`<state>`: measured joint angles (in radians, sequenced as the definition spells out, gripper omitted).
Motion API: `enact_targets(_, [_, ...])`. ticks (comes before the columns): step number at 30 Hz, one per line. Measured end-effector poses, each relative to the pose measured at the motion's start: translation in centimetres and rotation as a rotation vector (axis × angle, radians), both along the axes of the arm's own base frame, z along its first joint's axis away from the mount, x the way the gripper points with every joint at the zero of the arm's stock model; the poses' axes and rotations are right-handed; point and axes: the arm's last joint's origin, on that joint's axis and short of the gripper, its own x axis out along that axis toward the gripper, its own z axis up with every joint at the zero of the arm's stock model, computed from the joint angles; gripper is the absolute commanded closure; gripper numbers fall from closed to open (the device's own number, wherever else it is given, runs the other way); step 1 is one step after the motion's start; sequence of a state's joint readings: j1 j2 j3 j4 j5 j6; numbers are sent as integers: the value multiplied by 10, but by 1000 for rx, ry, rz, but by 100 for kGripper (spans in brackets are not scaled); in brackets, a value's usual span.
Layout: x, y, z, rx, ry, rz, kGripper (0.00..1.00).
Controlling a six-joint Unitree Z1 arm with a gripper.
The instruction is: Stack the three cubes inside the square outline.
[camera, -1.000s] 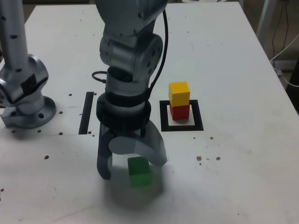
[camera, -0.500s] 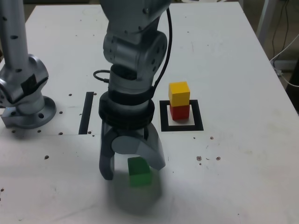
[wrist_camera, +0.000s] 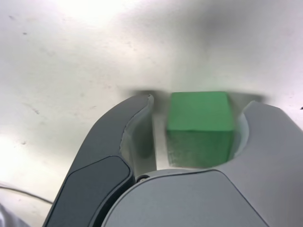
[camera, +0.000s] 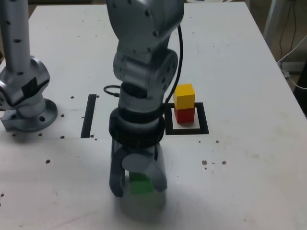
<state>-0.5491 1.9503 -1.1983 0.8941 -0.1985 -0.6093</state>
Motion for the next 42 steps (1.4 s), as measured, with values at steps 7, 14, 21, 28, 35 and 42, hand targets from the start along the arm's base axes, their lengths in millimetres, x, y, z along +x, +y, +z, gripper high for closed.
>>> enact_targets(7, [1,0,-2,17,-13,-3,65])
enact_targets(14, [-5,4,8,25,-33,3,81])
enact_targets(21, [-7,30,39,31,-27,-20,83])
enact_targets(28, [20,75,89,40,-67,-60,83])
enact_targets(35, [28,118,119,91,-46,-100,83])
enact_targets(42, [40,135,115,111,-49,-59,83])
